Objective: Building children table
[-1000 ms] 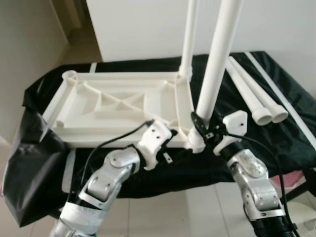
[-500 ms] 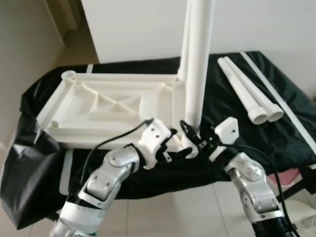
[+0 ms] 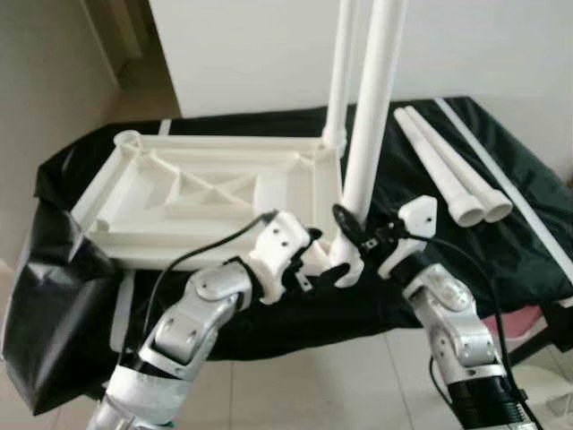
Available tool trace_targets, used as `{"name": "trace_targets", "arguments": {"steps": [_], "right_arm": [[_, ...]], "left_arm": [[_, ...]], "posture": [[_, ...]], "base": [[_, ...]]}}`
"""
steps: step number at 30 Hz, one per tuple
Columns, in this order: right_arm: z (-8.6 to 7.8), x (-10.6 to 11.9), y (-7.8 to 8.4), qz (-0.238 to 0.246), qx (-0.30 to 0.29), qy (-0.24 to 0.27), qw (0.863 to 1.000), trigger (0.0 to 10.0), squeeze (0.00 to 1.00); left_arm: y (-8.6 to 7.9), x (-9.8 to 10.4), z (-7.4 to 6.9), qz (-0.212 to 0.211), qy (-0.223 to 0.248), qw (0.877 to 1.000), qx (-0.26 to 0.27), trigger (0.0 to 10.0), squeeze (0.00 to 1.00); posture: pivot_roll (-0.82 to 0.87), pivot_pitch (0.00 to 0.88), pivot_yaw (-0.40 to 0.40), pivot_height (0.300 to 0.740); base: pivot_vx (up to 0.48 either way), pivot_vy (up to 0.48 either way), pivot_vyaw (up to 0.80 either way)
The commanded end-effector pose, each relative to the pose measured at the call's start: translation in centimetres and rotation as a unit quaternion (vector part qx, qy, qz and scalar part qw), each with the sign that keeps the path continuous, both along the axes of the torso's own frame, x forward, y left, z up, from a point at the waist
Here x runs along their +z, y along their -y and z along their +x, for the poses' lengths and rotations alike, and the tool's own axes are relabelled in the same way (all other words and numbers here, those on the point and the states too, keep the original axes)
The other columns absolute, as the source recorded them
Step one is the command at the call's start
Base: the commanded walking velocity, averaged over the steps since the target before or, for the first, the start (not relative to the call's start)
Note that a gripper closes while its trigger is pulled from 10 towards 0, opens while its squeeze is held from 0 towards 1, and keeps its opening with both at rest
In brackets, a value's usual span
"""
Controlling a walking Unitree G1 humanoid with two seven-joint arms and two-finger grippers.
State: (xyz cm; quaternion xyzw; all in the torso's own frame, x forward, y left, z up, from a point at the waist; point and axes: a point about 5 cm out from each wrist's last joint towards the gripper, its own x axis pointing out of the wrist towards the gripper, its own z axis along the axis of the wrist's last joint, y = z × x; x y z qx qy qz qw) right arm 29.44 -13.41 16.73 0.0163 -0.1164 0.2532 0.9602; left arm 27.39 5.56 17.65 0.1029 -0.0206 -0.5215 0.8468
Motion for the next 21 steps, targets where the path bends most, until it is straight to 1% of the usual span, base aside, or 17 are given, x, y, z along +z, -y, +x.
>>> {"name": "trace_targets", "arguments": {"steps": [1, 5, 8, 11, 15, 21], "right_arm": [[-0.2, -3.0, 0.7, -0.022, -0.022, -0.069, 0.997, 10.0, 0.00], [-0.7, -3.2, 0.9, -0.018, -0.020, -0.062, 0.998, 10.0, 0.00], [-2.2, -3.2, 1.2, -0.014, -0.002, -0.019, 1.000, 10.0, 0.00], [-2.9, -3.2, 1.2, -0.019, 0.010, -0.002, 1.000, 10.0, 0.00], [-3.4, -3.3, 1.0, -0.025, 0.020, 0.009, 0.999, 10.0, 0.00], [-3.6, -3.8, 1.0, -0.022, 0.021, 0.001, 1.000, 10.0, 0.00]], "left_arm": [[-0.3, 0.5, 0.0, 0.001, 0.007, 1.000, 0.002, 10.0, 0.00], [-0.3, 0.7, 0.0, 0.000, 0.009, 1.000, 0.003, 10.0, 0.00], [-0.5, 0.7, 0.0, 0.000, 0.009, 1.000, 0.006, 10.0, 0.00], [-0.5, 0.8, 0.0, 0.002, 0.010, 1.000, 0.006, 10.0, 0.00], [-0.6, 0.8, 0.1, 0.004, 0.011, 1.000, 0.006, 10.0, 0.00], [-0.7, 1.0, 0.1, 0.006, 0.012, 1.000, 0.006, 10.0, 0.00]], "posture": [[-0.04, 0.072, 0.016, 0.740], [-0.04, 0.076, 0.016, 0.740], [-0.04, 0.079, 0.019, 0.740], [-0.04, 0.086, 0.025, 0.740], [-0.04, 0.087, 0.027, 0.740], [-0.04, 0.089, 0.031, 0.740]], "base": [[0.000, 0.000, 0.00], [0.000, 0.000, 0.00], [0.000, 0.000, 0.00], [0.000, 0.000, 0.00], [0.000, 0.000, 0.00], [0.000, 0.000, 0.00]]}}
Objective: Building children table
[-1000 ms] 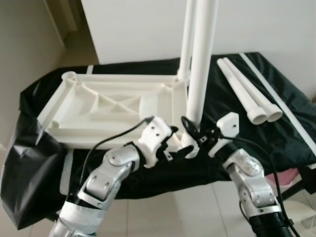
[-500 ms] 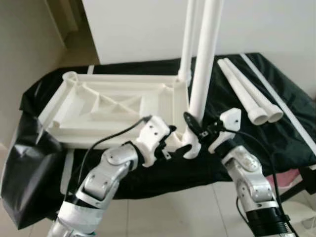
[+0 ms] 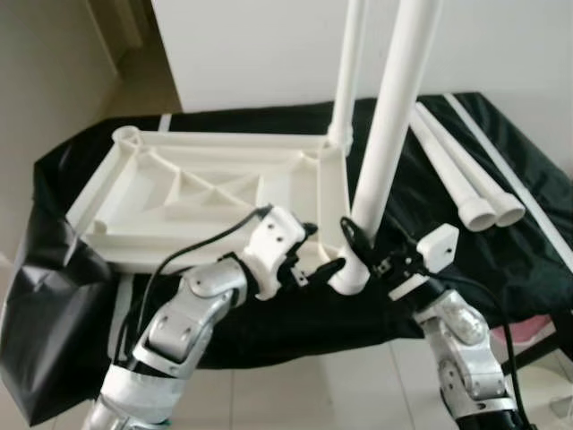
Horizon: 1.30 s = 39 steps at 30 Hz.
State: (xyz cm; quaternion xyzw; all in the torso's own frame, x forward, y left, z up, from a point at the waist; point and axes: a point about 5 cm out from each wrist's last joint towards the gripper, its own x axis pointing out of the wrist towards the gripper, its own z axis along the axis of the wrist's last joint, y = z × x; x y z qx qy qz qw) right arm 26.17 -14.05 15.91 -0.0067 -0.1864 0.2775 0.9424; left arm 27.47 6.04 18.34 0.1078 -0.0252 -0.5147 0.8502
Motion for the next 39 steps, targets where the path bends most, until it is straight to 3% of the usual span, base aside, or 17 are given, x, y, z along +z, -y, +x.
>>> {"name": "trace_targets", "arguments": {"steps": [1, 18, 26, 32, 39], "right_arm": [[-0.3, -3.1, 0.4, -0.016, -0.007, -0.072, 0.997, 10.0, 0.00], [-1.3, -3.9, -0.3, -0.048, -0.043, -0.007, 0.998, 10.0, 0.00], [-0.4, -4.2, -1.4, -0.021, -0.019, -0.029, 0.999, 10.0, 0.00], [-0.7, -4.5, -2.3, -0.034, 0.012, -0.038, 0.999, 10.0, 0.00], [0.4, -5.1, -1.0, -0.030, -0.017, -0.093, 0.995, 10.0, 0.00]], "left_arm": [[-0.3, 0.4, 0.0, 0.005, 0.005, 1.000, -0.001, 10.0, 0.00], [-0.4, 0.7, 0.0, 0.009, 0.009, 1.000, -0.003, 10.0, 0.00], [-0.4, 0.8, 0.1, 0.011, 0.010, 1.000, -0.005, 10.0, 0.00], [-0.6, 0.9, 0.1, 0.013, 0.011, 1.000, -0.002, 10.0, 0.00], [-0.5, 0.9, 0.1, 0.012, 0.010, 1.000, -0.001, 10.0, 0.00]], "posture": [[-0.04, 0.091, 0.032, 0.740], [-0.04, 0.096, 0.050, 0.740], [-0.04, 0.098, 0.052, 0.740], [-0.03, 0.099, 0.047, 0.740], [-0.04, 0.100, 0.046, 0.740]], "base": [[0.000, 0.000, 0.00], [0.000, 0.000, 0.00], [0.000, 0.000, 0.00], [0.000, 0.000, 0.00], [0.000, 0.000, 0.00]]}}
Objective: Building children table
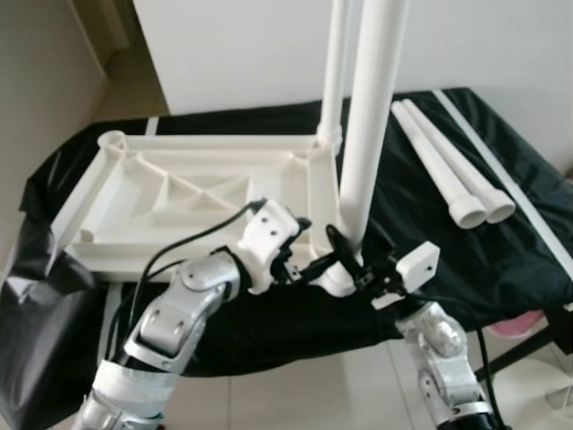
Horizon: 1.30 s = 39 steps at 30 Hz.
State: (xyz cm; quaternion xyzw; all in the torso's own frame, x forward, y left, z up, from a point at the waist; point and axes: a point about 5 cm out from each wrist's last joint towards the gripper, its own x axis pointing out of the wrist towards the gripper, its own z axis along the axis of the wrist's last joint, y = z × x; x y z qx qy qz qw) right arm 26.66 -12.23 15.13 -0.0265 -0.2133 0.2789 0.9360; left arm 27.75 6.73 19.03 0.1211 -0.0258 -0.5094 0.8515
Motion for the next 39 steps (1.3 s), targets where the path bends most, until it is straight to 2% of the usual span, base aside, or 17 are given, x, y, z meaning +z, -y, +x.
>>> {"name": "trace_targets", "arguments": {"steps": [1, 5, 9, 13, 16, 20, 26, 33, 39], "right_arm": [[0.0, -4.4, 0.9, -0.020, -0.022, -0.127, 0.991, 10.0, 0.00], [0.4, -4.5, 1.2, -0.006, -0.031, -0.147, 0.989, 10.0, 0.00], [0.4, -4.5, 1.3, -0.006, -0.030, -0.146, 0.989, 10.0, 0.00], [-0.1, -5.0, 1.4, -0.017, -0.028, -0.142, 0.989, 10.0, 0.00], [-0.5, -5.1, 1.5, -0.001, -0.021, -0.143, 0.990, 10.0, 0.00], [-1.6, -5.0, 2.6, 0.012, -0.032, -0.128, 0.991, 10.0, 0.00], [-2.2, -4.7, 3.6, 0.018, -0.056, -0.119, 0.991, 10.0, 0.00], [-3.1, -4.7, 3.0, 0.006, -0.030, -0.112, 0.993, 10.0, 0.00], [-3.3, -5.2, 2.6, -0.030, -0.007, -0.128, 0.991, 10.0, 0.00]], "left_arm": [[0.2, 0.2, -0.2, 0.001, 0.003, 1.000, -0.007, 10.0, 0.00], [0.2, 0.3, -0.2, 0.001, 0.004, 1.000, -0.008, 10.0, 0.00], [0.2, 0.3, -0.2, 0.000, 0.004, 1.000, -0.007, 10.0, 0.00], [0.1, 0.3, -0.2, 0.000, 0.004, 1.000, -0.006, 10.0, 0.00], [0.1, 0.3, -0.3, -0.001, 0.004, 1.000, -0.005, 10.0, 0.00], [0.0, 0.4, -0.3, -0.001, 0.006, 1.000, -0.004, 10.0, 0.00], [0.1, 0.4, -0.3, 0.001, 0.006, 1.000, -0.008, 10.0, 0.00], [0.2, 0.5, -0.3, 0.001, 0.005, 1.000, -0.011, 10.0, 0.00], [0.1, 0.4, -0.5, 0.003, 0.001, 1.000, -0.015, 10.0, 0.00]], "posture": [[-0.04, 0.101, 0.045, 0.740], [-0.04, 0.100, 0.043, 0.740], [-0.03, 0.100, 0.042, 0.740], [-0.03, 0.099, 0.040, 0.740], [-0.03, 0.099, 0.039, 0.740], [-0.03, 0.102, 0.040, 0.740], [-0.04, 0.106, 0.047, 0.740], [-0.04, 0.110, 0.053, 0.740], [-0.04, 0.114, 0.058, 0.740]], "base": [[0.000, 0.000, 0.00], [0.000, 0.000, 0.00], [0.000, 0.000, 0.00], [0.000, 0.000, 0.00], [0.000, 0.000, 0.00], [0.000, 0.000, 0.00], [0.000, 0.000, 0.00], [0.000, 0.000, 0.00], [0.000, 0.000, 0.00]]}}
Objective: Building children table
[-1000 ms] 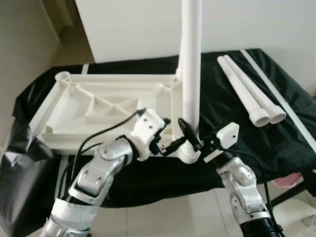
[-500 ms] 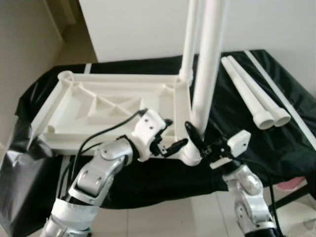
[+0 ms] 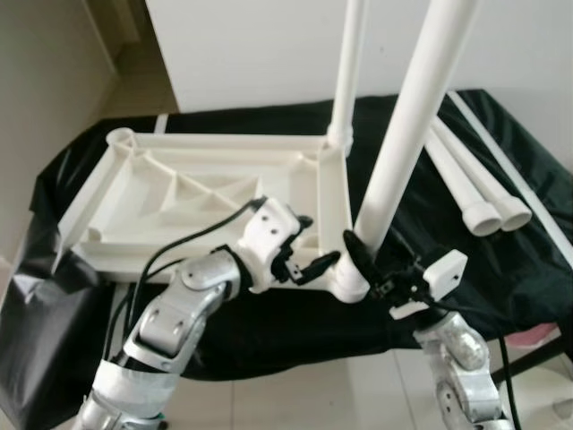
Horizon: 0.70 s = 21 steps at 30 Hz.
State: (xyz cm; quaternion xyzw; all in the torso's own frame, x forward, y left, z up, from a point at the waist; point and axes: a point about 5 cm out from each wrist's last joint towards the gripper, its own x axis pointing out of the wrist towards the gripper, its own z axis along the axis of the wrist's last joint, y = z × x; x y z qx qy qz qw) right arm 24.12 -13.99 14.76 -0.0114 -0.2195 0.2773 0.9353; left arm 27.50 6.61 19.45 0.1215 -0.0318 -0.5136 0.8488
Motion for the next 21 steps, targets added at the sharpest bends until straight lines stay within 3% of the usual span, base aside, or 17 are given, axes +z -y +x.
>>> {"name": "trace_targets", "arguments": {"steps": [1, 10, 21], "right_arm": [[-0.8, -4.9, 0.8, -0.046, -0.007, -0.130, 0.990, 10.0, 0.00], [0.6, -5.2, 1.0, -0.049, -0.009, -0.179, 0.983, 10.0, 0.00], [0.9, -6.0, 2.9, -0.007, -0.045, -0.219, 0.975, 10.0, 0.00]], "left_arm": [[0.0, 0.0, -0.2, 0.006, -0.003, 1.000, -0.009, 10.0, 0.00], [0.1, 0.0, -0.3, 0.005, -0.004, 1.000, -0.011, 10.0, 0.00], [0.2, 0.0, -0.3, 0.004, -0.006, 1.000, -0.011, 10.0, 0.00]], "posture": [[-0.04, 0.114, 0.058, 0.740], [-0.04, 0.111, 0.054, 0.740], [-0.04, 0.113, 0.050, 0.740]], "base": [[0.000, 0.000, 0.00], [0.000, 0.000, 0.00], [0.000, 0.000, 0.00]]}}
